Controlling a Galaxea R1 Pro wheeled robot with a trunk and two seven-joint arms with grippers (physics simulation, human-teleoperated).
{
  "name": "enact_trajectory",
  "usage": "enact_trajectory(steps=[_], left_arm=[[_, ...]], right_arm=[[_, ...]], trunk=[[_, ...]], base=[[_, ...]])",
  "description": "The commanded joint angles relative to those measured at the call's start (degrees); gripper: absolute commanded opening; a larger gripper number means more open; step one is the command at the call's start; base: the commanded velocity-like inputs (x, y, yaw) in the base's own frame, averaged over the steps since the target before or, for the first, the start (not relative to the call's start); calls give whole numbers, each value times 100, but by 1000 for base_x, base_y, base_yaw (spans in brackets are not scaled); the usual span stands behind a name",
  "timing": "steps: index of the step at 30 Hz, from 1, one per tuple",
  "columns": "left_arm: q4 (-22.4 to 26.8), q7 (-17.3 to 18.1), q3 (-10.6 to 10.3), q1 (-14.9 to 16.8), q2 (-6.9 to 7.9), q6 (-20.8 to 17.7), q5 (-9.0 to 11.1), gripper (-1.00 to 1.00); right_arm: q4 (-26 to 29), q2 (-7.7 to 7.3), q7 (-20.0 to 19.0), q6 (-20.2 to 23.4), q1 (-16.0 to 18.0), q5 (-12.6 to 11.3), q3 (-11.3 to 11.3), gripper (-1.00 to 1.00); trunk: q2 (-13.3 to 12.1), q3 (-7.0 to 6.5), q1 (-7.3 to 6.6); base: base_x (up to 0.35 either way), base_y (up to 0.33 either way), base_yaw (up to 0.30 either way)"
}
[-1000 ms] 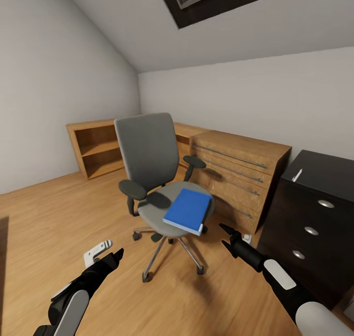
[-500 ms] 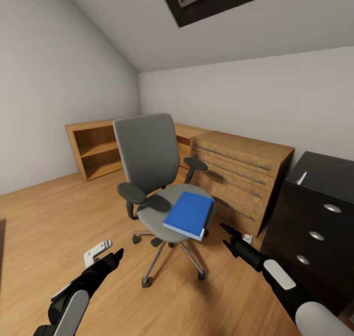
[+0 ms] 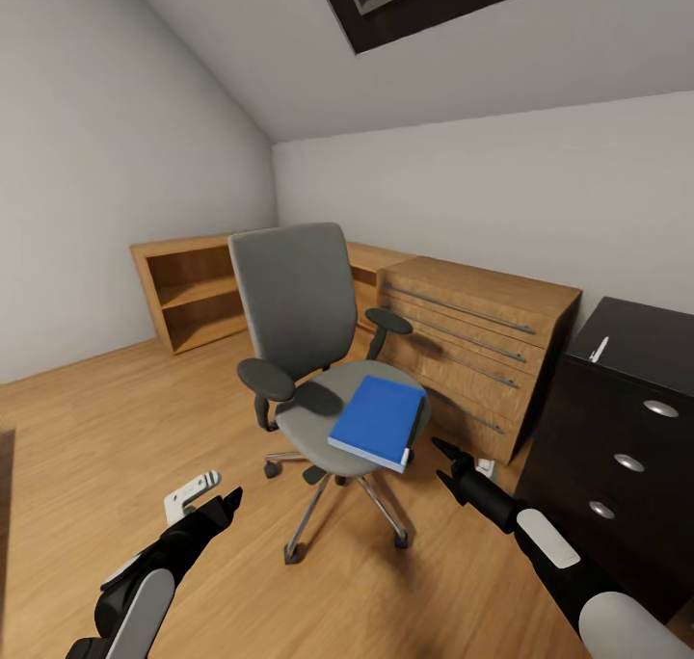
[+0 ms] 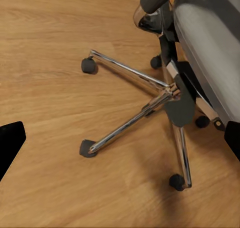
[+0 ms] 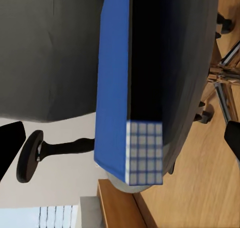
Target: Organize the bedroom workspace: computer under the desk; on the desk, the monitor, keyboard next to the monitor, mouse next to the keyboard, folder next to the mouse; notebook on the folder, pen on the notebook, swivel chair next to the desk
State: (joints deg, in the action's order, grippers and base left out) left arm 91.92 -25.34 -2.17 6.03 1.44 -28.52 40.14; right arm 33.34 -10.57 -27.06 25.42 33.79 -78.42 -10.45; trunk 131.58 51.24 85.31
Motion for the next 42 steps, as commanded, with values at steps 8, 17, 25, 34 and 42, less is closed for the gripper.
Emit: enact_trajectory(steps=[8,17,25,34,42], left_arm=[[-47,-57,-5,4,6,-13,80,100],[-51,-57,-3,4,6,-13,77,100],[-51,-55,-3,4,6,-10,74,100],[-51,-56,-4,4,5,-11,80,100],[-51,-55,-4,4,6,-11,79,100]], right_arm=[[-7,-7,-10,7,5,-42,-21,100],[-409,-7,-1,-231,5,-38,-27,100],[-437,63,28,-264,5,27,-25,100],[-442,147,57,-265,5,254,-19,100],[-442,154,60,-291,5,282,-18,100]], trunk=[[3,6,-1],[3,6,-1],[3,6,-1],[3,6,-1],[3,6,-1]], base=[[0,8,0],[0,0,0],[5,8,0],[93,98,0],[9,10,0]])
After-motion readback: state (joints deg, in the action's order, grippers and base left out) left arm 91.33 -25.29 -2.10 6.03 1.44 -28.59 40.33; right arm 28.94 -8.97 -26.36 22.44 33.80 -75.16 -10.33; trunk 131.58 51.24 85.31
